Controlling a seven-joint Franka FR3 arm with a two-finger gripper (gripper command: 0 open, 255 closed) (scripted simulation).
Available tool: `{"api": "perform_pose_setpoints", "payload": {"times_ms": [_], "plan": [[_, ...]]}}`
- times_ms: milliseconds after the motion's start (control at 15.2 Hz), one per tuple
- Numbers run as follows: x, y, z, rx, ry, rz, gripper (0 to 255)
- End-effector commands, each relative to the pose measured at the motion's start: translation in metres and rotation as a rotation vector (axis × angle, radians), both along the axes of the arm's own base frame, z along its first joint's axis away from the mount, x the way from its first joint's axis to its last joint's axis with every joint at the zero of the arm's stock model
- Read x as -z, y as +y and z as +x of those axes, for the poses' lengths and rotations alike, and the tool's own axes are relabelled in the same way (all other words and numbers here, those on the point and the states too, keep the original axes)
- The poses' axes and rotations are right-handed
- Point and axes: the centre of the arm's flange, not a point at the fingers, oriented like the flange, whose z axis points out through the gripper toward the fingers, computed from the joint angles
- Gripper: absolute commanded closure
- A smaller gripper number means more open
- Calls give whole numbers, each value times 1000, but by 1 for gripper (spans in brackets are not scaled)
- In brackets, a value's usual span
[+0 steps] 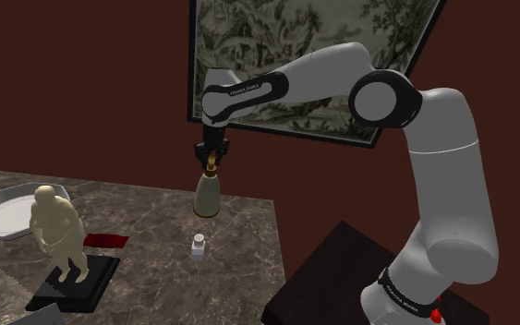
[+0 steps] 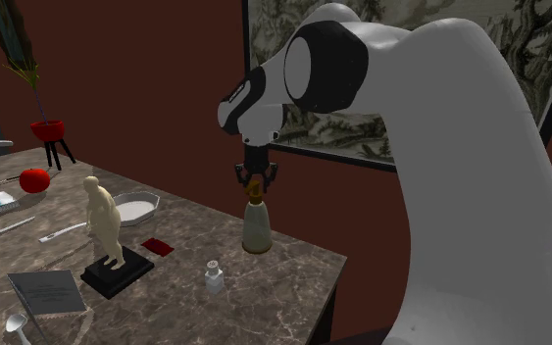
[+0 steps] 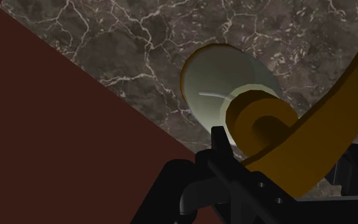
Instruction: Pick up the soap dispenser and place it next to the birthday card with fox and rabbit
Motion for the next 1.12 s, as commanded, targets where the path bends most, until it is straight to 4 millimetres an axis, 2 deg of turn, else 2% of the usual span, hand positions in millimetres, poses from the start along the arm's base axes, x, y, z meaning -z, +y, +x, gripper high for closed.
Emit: {"api": "perform_pose_setpoints", "payload": {"times_ms": [0, 264, 1056], "plan": [[1, -1, 0, 1, 1, -1, 255], [1, -1, 0, 1, 1, -1, 255], [-63, -1, 0, 1, 1, -1, 255]]}}
